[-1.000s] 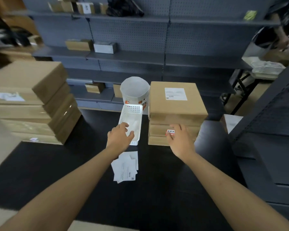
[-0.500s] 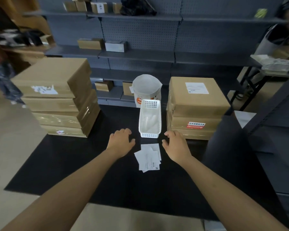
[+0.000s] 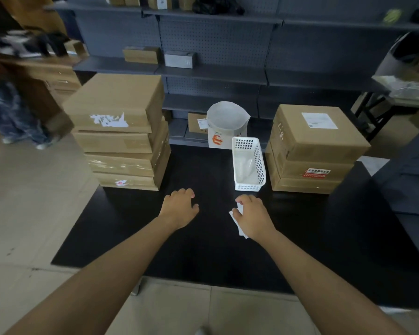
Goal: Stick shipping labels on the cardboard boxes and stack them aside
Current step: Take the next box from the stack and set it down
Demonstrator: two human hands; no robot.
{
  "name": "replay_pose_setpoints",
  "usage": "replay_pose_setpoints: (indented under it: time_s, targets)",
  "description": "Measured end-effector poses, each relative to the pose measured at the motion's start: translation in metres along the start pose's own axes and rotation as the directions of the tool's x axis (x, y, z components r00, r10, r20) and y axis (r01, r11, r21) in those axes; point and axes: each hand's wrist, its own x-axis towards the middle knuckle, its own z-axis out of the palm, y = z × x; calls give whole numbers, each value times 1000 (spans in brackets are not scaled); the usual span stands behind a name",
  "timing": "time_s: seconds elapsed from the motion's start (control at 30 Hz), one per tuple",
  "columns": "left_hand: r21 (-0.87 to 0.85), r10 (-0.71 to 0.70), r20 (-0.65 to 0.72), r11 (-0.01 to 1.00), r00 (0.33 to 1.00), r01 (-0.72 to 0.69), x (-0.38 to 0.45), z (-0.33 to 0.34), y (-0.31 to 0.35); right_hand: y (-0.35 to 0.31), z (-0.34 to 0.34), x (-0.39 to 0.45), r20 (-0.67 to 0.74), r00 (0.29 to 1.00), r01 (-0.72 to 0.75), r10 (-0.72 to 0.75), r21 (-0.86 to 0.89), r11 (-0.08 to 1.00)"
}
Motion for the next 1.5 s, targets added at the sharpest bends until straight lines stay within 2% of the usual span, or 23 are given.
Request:
replay_pose_setpoints:
  time_s: [0.3, 0.53, 0.77, 0.9, 1.1, 1.2, 1.27, 1.33, 1.4, 1.5]
  targets:
    - [5, -72, -5, 997, 997, 72, -21, -13, -39, -30, 21, 1, 29, 999, 40, -40, 7, 999]
    - [117, -22, 26, 993, 999, 19, -23, -16, -90, -69, 45, 13, 64, 992, 116, -109, -121, 986]
    - [131, 82, 19, 988, 996, -84, -1, -41, -168, -137, 78, 35, 71, 996, 70, -60, -150, 986]
    - [152, 110, 49, 982, 993, -117, -1, -48, -211, -184, 105, 37, 132, 989, 87, -63, -181, 980]
    - [196, 98, 59, 975, 993, -108, 7, -63, -258, -234, 122, 45, 193, 969, 198, -157, -214, 957]
    - [226, 74, 4, 971, 997, -73, 23, -91, -277, -243, 112, 62, 144, 976, 194, -165, -214, 958]
    - [171, 16, -85, 985, 996, -1, 39, -124, -290, -248, 99, 81, 71, 986, 163, -153, -181, 970]
    - [-9, -83, -223, 996, 971, 83, 53, -162, -303, -253, 84, 106, -60, 994, 88, -94, -103, 991]
    - [-192, -207, -375, 971, 904, 143, 65, -192, -315, -265, 65, 131, -229, 973, -7, 21, 63, 998]
    - [-443, -366, -450, 883, 815, 152, 90, -218, -337, -290, 33, 167, -396, 904, -58, 161, 259, 964]
